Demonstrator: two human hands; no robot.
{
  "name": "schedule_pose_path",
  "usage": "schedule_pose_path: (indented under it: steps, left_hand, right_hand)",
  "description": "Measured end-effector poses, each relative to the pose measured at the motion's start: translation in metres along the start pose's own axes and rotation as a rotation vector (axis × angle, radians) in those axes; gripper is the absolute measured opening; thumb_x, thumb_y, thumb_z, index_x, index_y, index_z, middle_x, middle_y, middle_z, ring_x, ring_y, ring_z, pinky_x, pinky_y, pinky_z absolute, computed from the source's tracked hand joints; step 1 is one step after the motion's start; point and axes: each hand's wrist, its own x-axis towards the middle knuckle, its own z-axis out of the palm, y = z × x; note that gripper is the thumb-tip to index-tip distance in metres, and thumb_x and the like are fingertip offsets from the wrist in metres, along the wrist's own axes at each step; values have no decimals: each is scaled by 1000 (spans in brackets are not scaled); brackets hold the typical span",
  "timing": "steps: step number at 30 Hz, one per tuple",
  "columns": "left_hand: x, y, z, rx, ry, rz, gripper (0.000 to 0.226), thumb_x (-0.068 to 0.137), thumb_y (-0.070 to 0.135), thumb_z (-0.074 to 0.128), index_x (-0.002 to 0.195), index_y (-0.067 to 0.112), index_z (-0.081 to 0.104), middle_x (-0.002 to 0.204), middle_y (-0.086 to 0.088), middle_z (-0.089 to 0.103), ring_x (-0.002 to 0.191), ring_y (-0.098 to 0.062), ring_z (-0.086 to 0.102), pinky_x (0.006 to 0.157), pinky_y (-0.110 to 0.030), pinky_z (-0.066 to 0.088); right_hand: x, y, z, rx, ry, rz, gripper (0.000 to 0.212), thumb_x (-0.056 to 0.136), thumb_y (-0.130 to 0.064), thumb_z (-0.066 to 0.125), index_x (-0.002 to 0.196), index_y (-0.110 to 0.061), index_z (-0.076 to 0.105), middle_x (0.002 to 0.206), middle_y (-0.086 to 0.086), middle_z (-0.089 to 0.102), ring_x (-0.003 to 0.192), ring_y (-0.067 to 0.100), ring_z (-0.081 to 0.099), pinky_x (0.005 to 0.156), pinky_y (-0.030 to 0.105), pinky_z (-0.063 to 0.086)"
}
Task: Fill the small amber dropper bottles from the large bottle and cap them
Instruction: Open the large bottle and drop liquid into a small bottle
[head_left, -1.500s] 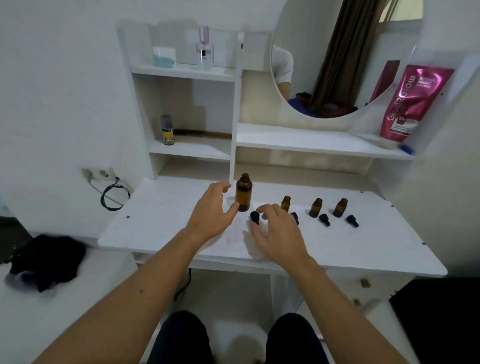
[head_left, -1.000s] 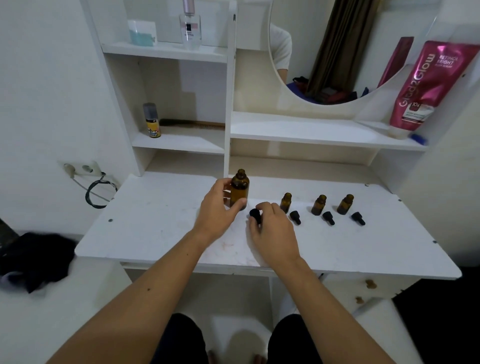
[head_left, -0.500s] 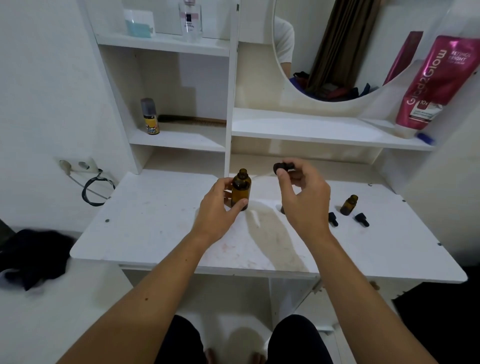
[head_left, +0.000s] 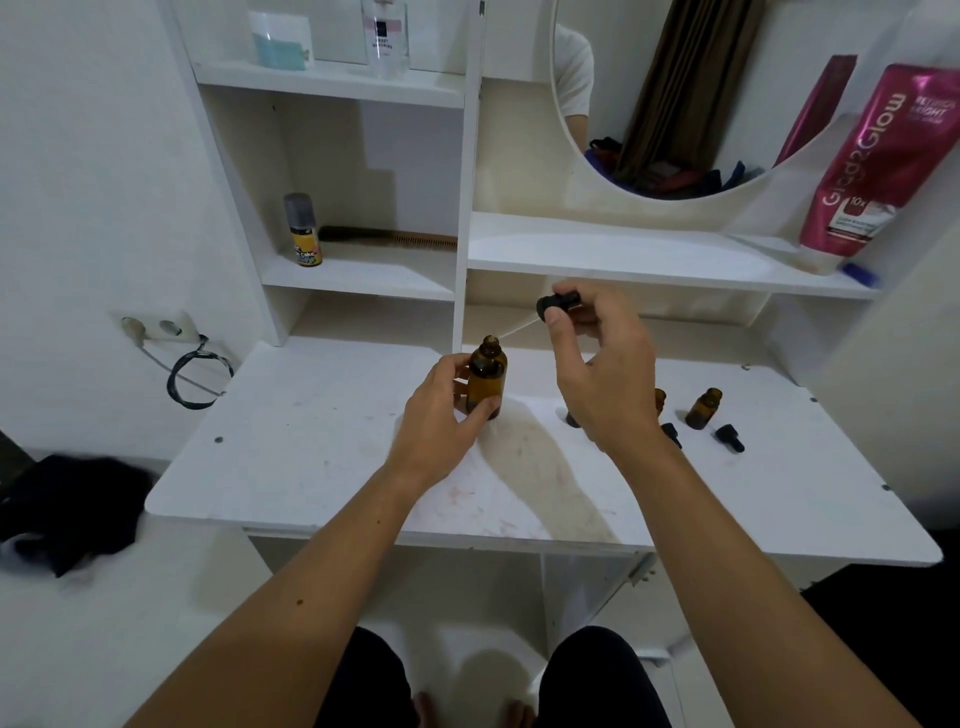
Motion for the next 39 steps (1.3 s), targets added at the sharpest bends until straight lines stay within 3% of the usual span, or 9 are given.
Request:
schedule_pose_path:
  steps: [3, 8, 12, 15, 22, 26, 33, 39]
  left_hand:
    - [0, 0, -1, -1, -8, -1, 57, 91, 43, 75, 140, 32, 46, 135, 10, 60, 111, -13, 62, 103, -39, 55]
    - [1, 1, -2, 17, -12, -14, 58, 91, 44, 74, 140, 30, 46, 136, 10, 61, 112, -11, 61, 104, -36, 54]
    - [1, 0, -1, 8, -6, -15, 56, 91, 44, 75, 138, 31, 47, 132, 12, 62, 110, -10, 62, 103, -35, 55]
    - [2, -2, 0, 15, 1, -17, 55, 91, 43, 75, 137, 33, 46, 131, 13, 62, 110, -10, 62, 102, -37, 55]
    - [3, -4, 0, 5, 0, -6, 54, 92, 42, 75, 137, 31, 46, 133, 10, 62, 112, -13, 63, 103, -41, 55]
    - [4, -4, 2, 11, 0, -29, 56, 92, 43, 74, 138, 30, 46, 134, 8, 62, 114, -15, 64, 106, -43, 54]
    - [5, -4, 2, 21, 10, -34, 56, 92, 40, 74, 139, 31, 46, 134, 8, 62, 114, -15, 64, 106, -42, 54]
    - [4, -4, 2, 42, 10, -31, 56, 92, 40, 75, 139, 31, 45, 135, 9, 62, 111, -11, 63, 105, -38, 54]
  right_hand:
    - [11, -2, 2, -16, -66, -14, 21, 103, -14, 64, 123, -10, 67, 114, 5, 69, 99, 13, 67, 87, 17, 55]
    - [41, -7, 14, -25, -233, 96, 18, 105, -25, 65, 120, -18, 72, 116, -2, 69, 100, 10, 67, 83, 9, 51]
    - [46, -1, 27, 5, -351, 211, 13, 103, -24, 69, 111, -20, 78, 99, -11, 73, 92, 2, 68, 80, 7, 49]
    - [40, 5, 35, 110, -341, 329, 9, 98, -22, 75, 96, -31, 75, 90, -19, 75, 83, -7, 70, 77, 4, 52]
    - [27, 8, 44, 174, -293, 455, 3, 95, -20, 79, 97, -18, 80, 93, -7, 79, 92, 7, 73, 82, 15, 55]
    - [28, 4, 47, 138, -275, 452, 3, 95, -17, 78, 96, -17, 80, 91, -5, 77, 91, 13, 71, 83, 19, 56]
    - [28, 6, 49, 93, -294, 420, 6, 98, -18, 75, 100, -15, 80, 93, -3, 76, 90, 11, 70, 78, 13, 52]
    - [25, 7, 46, 100, -328, 370, 11, 100, -20, 72, 109, -18, 78, 99, -8, 76, 97, 8, 71, 87, 15, 55]
